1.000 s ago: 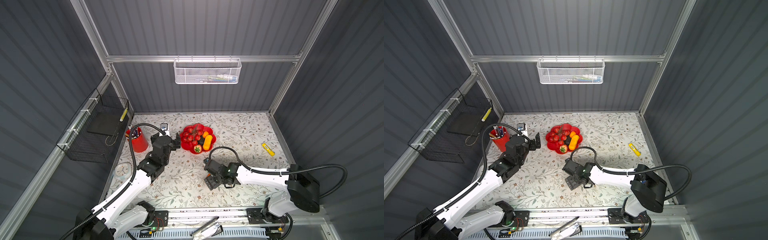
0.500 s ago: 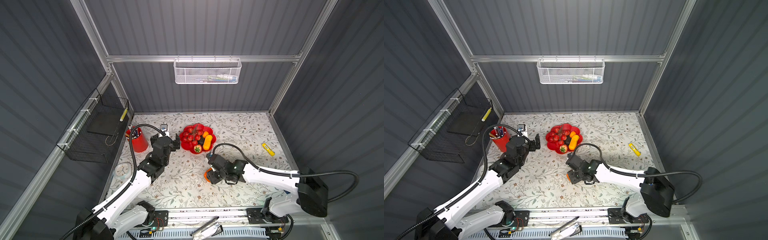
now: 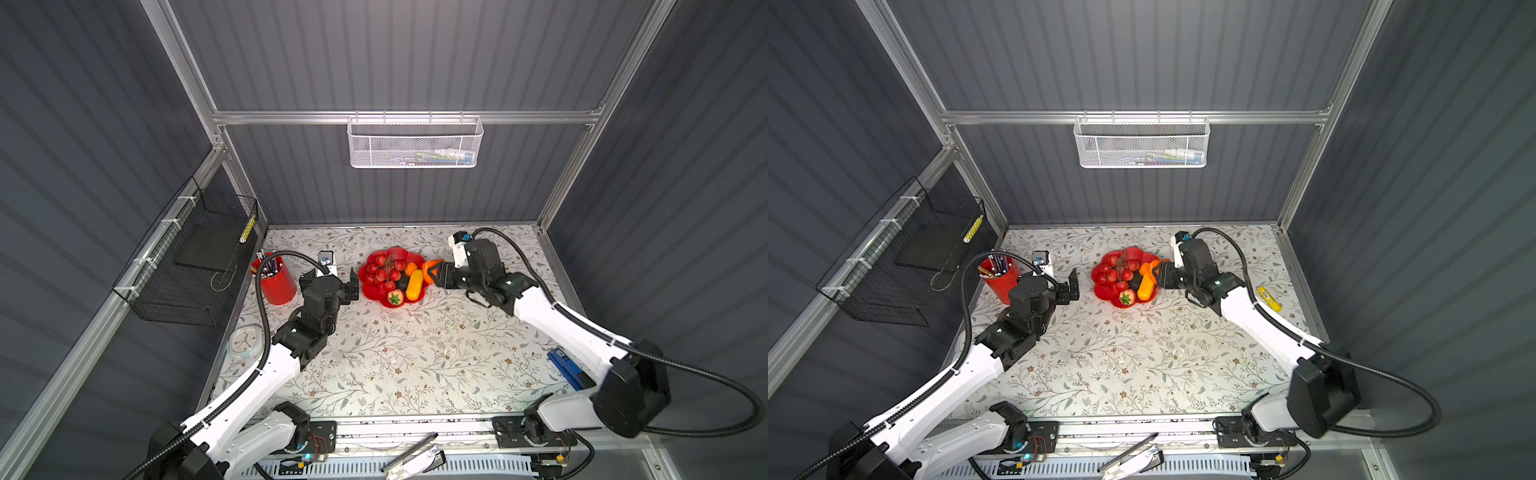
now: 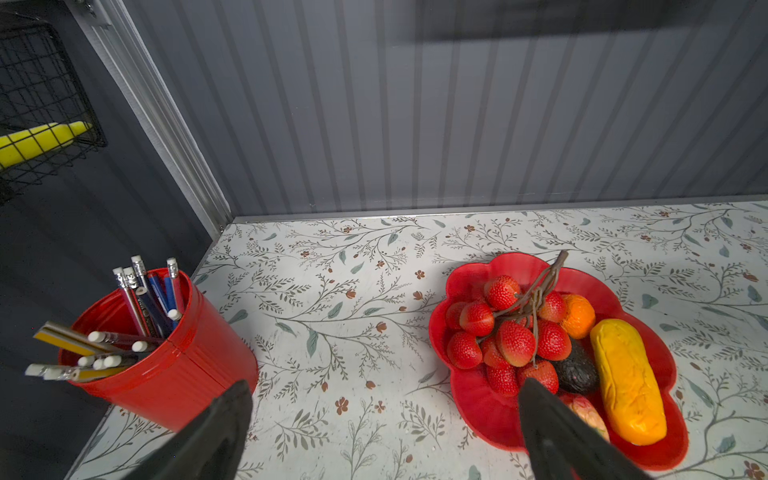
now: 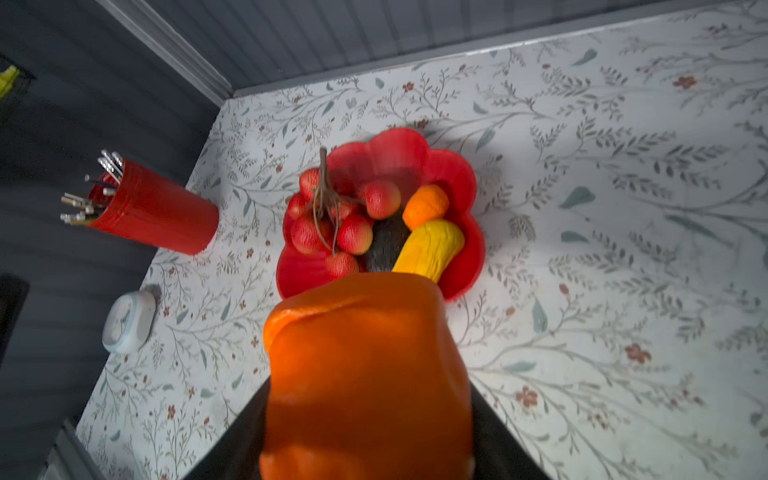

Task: Place and organize the fake fruits in the fruit bowl
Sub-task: 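Carry the orange pepper with the right gripper and place it in the bowl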

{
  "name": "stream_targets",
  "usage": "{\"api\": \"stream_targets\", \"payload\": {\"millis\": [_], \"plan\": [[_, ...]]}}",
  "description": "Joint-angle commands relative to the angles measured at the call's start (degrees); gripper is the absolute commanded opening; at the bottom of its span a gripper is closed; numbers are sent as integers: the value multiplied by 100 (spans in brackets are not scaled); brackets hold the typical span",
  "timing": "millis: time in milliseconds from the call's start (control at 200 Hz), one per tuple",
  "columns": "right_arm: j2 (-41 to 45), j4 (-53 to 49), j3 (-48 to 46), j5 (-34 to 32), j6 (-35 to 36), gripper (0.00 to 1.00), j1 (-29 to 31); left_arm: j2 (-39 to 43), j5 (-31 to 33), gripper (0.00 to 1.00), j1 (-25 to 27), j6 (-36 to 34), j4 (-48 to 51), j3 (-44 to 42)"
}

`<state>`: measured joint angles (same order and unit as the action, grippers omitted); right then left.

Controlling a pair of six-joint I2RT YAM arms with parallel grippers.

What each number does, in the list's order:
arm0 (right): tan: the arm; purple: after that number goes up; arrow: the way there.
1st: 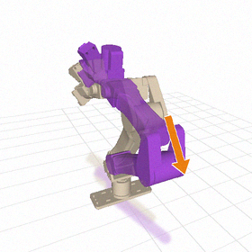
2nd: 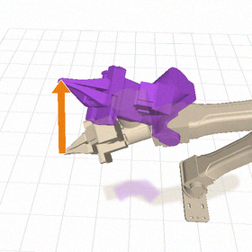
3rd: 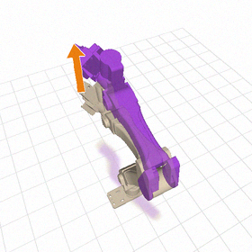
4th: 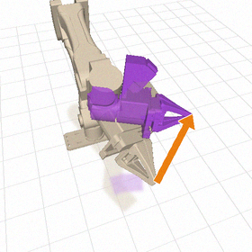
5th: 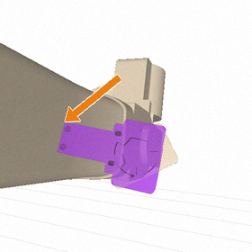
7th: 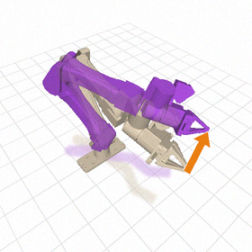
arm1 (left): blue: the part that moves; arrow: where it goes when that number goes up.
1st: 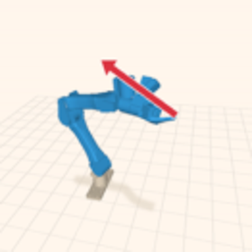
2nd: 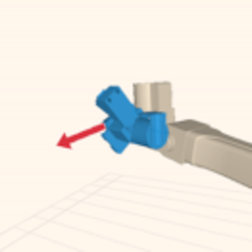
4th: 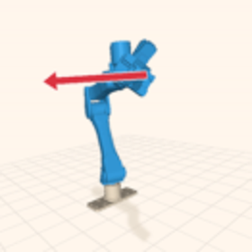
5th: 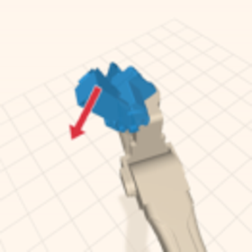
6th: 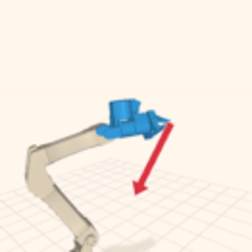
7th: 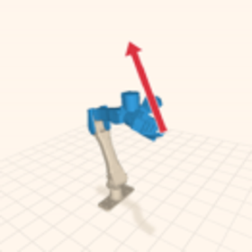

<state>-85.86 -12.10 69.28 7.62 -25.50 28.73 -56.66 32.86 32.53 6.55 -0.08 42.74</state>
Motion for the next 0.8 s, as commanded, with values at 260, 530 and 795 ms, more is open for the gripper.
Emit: {"api": "stream_targets", "payload": {"millis": [260, 530, 795], "plan": [[-2863, 82, 2716, 780, 251, 47, -417, 477, -86, 100, -32, 287, 425, -206], [-2890, 506, 2125, 1086, -139, 46, -361, 602, -51, 100, -29, 347, 491, -290], [-2160, 827, 1045, 1107, -218, 47, -236, 441, -73, 100, -28, 330, 386, -268]]}}
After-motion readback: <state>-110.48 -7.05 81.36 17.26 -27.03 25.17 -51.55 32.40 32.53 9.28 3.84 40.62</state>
